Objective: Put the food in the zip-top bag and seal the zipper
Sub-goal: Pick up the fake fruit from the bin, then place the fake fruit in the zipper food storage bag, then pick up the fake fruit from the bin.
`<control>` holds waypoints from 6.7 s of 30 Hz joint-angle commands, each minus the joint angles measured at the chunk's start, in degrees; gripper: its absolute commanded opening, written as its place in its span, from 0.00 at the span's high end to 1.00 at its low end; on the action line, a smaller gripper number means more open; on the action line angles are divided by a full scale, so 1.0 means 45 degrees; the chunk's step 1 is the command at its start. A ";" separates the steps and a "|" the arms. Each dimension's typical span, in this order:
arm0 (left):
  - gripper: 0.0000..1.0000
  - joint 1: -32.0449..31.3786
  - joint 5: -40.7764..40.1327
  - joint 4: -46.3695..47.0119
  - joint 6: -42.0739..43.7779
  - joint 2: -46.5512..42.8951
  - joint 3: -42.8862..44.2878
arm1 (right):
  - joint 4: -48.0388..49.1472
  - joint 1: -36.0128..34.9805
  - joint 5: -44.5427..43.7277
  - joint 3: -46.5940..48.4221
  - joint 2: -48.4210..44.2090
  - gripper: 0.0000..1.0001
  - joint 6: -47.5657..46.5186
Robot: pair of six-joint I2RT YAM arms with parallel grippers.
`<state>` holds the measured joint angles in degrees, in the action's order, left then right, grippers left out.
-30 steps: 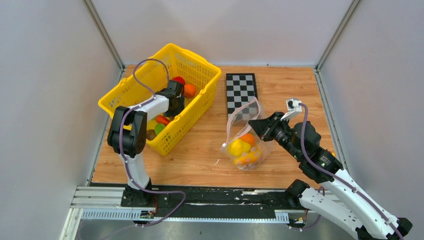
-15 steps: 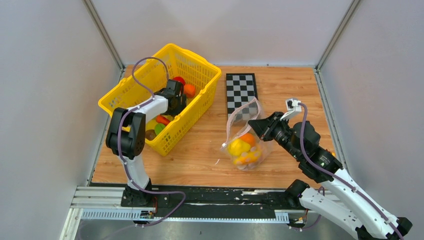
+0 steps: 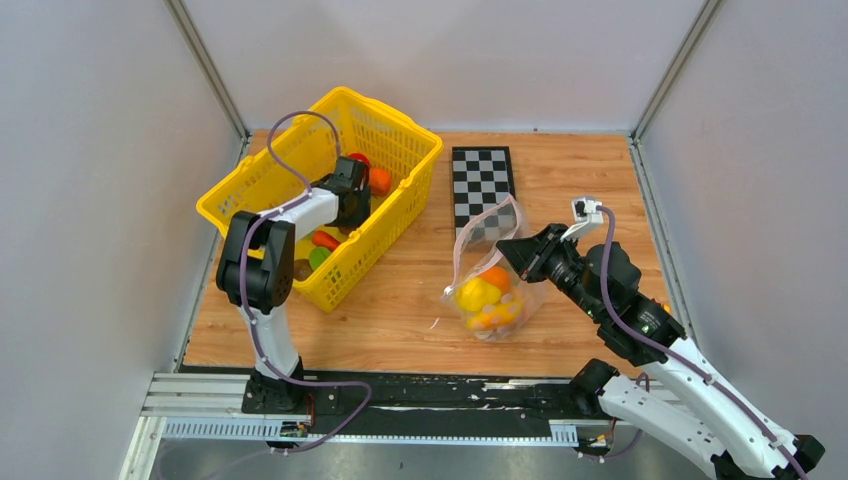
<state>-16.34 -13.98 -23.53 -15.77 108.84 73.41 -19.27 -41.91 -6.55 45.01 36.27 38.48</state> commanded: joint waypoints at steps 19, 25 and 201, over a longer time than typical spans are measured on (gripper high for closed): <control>0.48 0.0098 0.3018 0.0372 -0.0772 -0.7536 -0.1498 | 0.0499 0.0036 0.0268 0.0231 0.0226 1.00 -0.0083; 0.46 0.0096 0.4970 0.0678 -0.1013 -0.9189 -0.1344 | 0.0661 0.0034 0.0615 0.0335 0.0468 1.00 -0.0116; 0.47 -0.0886 0.1516 0.5375 -0.3494 -0.1057 -0.1251 | 0.0570 0.0034 0.0189 -0.0061 -0.0561 1.00 -0.0075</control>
<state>-20.53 -2.50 0.16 -34.96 109.58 68.18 -17.34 -41.91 -6.35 43.88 33.78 38.70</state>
